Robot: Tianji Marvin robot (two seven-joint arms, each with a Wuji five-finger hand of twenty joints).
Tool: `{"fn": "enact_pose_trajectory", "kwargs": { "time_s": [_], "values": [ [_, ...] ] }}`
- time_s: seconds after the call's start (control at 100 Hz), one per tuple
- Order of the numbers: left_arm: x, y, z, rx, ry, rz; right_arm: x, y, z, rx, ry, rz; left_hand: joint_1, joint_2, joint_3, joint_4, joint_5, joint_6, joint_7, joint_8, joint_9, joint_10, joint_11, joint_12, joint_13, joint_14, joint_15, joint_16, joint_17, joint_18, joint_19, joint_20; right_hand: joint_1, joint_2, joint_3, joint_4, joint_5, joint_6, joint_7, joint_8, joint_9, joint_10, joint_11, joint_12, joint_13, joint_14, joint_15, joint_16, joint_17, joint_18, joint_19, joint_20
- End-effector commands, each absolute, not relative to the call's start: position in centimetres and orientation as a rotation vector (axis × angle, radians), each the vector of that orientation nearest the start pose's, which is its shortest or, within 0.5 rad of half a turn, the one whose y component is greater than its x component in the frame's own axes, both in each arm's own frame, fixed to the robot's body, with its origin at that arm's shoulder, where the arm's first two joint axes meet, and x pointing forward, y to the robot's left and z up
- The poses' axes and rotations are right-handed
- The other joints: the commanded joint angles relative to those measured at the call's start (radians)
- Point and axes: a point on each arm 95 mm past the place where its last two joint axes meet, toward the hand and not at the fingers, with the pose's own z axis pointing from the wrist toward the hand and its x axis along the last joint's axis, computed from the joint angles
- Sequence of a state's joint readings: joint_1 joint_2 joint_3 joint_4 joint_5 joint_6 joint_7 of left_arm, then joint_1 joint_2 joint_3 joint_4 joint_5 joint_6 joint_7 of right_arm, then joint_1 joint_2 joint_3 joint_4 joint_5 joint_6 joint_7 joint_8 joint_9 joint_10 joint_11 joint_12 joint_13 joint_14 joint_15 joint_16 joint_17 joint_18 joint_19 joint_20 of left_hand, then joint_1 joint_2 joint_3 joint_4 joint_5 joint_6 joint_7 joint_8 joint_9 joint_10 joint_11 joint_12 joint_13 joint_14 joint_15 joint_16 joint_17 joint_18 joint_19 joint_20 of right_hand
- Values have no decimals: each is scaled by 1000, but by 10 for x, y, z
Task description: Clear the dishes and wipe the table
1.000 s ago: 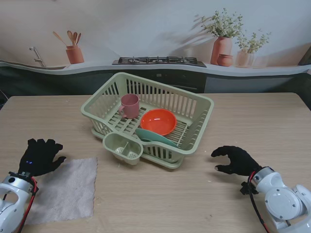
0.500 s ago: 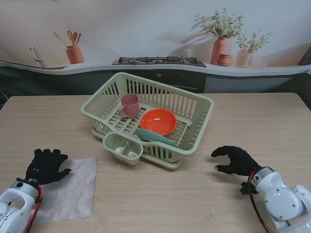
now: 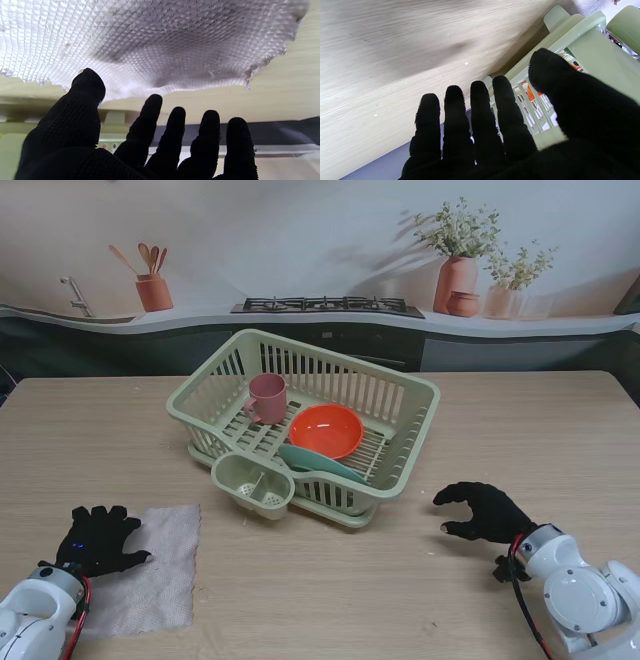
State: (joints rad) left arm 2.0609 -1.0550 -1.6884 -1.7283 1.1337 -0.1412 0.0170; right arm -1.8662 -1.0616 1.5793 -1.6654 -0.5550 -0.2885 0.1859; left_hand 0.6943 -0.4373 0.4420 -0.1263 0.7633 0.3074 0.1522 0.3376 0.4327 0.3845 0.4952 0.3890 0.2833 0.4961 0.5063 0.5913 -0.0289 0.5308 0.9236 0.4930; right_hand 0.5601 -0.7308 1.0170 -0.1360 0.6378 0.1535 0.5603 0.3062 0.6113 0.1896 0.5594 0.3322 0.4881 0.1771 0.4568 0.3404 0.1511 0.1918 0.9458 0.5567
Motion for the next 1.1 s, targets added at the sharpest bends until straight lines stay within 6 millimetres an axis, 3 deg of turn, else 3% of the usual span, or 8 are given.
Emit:
{"fn": "enact_pose_trajectory", "kwargs": {
  "time_s": [0.0,0.24,0.63,0.77,0.84,0.93,1.09],
  "values": [
    [279,147,-366,-1319,1562,-1085,332,-99,-348,-2141,-1818,-2109,-38,39,-32,31,-47,16,-22,-5,-43,-22,-17,-27,-39,-12,-27,-14,-27,-9,-51,-34,-35,7,-18,-9,-14,-16,-3,-8,-23,-25,-13,-7,-32,-31,-20,-9,-12,-17,-16,4],
    [274,146,-377,-1397,1545,-1076,332,-98,-349,-2146,-1816,-2102,-53,51,-82,36,-93,-5,-34,-6,-104,-50,-37,-38,-89,-52,-94,-32,-71,-29,-150,-91,-36,10,-19,-9,-14,-16,-3,-8,-22,-23,-13,-7,-32,-32,-21,-9,-13,-16,-17,6],
    [275,142,-390,-1546,1558,-1060,332,-97,-349,-2144,-1818,-2102,-40,21,-79,42,-116,-10,-36,1,-137,-71,-35,-39,-98,-67,-110,-27,-57,-11,-168,-82,-39,11,-21,-9,-14,-18,-3,-8,-22,-26,-14,-7,-31,-33,-23,-9,-15,-7,-19,9],
    [276,141,-394,-1571,1571,-1014,332,-97,-349,-2143,-1816,-2103,-55,-97,199,19,-111,7,-24,33,-143,-57,7,-20,-56,-50,-59,16,0,34,-100,-33,-38,12,-21,-9,-13,-17,-3,-8,-22,-26,-15,-7,-32,-34,-24,-9,-16,-7,-20,10],
    [276,140,-396,-1570,1575,-995,332,-97,-349,-2142,-1814,-2105,-15,-154,320,16,-99,15,-15,49,-135,-38,37,-4,-19,-26,13,51,59,51,36,13,-40,14,-22,-9,-13,-20,-3,-8,-23,-27,-15,-7,-31,-35,-24,-9,-16,-6,-21,11],
    [276,140,-400,-1572,1573,-973,332,-97,-348,-2140,-1814,-2107,53,-184,407,18,-74,19,-2,66,-110,-22,66,11,21,-14,73,60,121,65,114,56,-41,15,-23,-9,-12,-20,-3,-8,-23,-28,-15,-7,-31,-35,-25,-9,-15,-6,-21,12],
    [278,139,-406,-1566,1561,-969,332,-97,-348,-2140,-1812,-2110,171,-176,497,31,-4,32,19,79,-43,21,110,35,112,19,204,87,250,65,205,121,-40,15,-23,-9,-11,-20,-3,-8,-22,-27,-15,-7,-32,-35,-25,-8,-15,-6,-22,14]
  ]
}}
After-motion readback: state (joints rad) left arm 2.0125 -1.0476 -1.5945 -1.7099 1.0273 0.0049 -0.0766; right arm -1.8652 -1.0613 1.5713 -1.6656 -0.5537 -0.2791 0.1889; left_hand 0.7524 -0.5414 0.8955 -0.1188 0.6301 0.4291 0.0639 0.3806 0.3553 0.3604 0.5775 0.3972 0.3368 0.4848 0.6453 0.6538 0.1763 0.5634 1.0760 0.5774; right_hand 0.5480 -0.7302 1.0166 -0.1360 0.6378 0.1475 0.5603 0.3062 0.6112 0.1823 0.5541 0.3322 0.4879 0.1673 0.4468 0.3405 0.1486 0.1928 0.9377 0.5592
